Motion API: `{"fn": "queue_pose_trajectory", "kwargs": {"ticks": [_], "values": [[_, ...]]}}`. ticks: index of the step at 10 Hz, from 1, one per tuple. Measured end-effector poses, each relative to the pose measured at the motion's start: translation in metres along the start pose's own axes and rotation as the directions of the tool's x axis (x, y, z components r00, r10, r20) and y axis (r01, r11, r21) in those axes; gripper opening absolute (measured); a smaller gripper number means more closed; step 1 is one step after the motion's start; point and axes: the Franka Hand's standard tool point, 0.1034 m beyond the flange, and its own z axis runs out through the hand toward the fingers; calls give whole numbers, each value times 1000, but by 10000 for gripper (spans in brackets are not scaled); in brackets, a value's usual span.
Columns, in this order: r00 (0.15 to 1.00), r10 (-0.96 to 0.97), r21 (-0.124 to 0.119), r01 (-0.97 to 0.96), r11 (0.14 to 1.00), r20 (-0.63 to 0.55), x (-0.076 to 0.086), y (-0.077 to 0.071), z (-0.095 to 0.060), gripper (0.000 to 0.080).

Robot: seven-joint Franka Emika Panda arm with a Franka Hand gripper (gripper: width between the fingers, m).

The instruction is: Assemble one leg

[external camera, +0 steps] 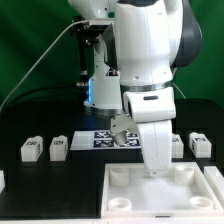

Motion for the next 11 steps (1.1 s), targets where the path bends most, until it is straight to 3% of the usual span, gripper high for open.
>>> {"fn": "queue_pose_trajectory", "kwargs": {"ticks": [3,6,7,8,9,10,11], "values": [[1000,14,22,-14,1000,3,6,0,1,60],[1000,16,24,-16,1000,8,5,0,1,60],[1000,16,24,-16,1000,8,5,-1,1,165],[1000,17,24,-17,1000,8,5,-1,1,331],[1000,17,24,-18,1000,8,4,0,1,331],[1000,18,24,-18,1000,8,4,0,1,514],[1000,19,24,-19,1000,8,4,0,1,514]]}}
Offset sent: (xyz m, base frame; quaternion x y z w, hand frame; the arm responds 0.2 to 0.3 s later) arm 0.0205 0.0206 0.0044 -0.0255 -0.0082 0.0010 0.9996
